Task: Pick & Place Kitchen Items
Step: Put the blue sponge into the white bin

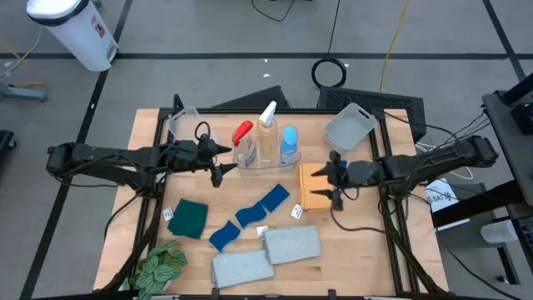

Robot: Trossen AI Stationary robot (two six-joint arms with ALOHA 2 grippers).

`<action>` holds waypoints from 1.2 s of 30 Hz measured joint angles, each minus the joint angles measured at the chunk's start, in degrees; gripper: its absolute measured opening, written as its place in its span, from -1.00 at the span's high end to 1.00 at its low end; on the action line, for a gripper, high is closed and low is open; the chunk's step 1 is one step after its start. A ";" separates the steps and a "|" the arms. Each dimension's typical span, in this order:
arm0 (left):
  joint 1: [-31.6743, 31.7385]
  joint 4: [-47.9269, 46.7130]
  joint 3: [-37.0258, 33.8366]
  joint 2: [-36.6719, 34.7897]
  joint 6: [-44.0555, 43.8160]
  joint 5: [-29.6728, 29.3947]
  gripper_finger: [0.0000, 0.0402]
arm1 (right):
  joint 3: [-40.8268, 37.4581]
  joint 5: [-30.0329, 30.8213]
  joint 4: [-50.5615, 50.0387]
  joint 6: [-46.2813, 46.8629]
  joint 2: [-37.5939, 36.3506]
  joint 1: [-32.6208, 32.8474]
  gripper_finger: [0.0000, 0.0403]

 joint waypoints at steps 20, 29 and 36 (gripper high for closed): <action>-0.01 12.70 -0.04 -0.05 -3.09 0.53 -0.53 | -17.31 0.02 -1.65 -2.41 -41.86 0.57 0.39; -0.11 13.74 -0.04 -0.01 -4.81 0.58 -0.53 | -18.91 2.71 -2.83 -0.74 -52.64 0.57 0.59; -0.11 12.88 -0.04 0.01 -7.41 0.60 -0.53 | -19.99 15.46 -1.93 -0.02 -53.06 0.54 0.70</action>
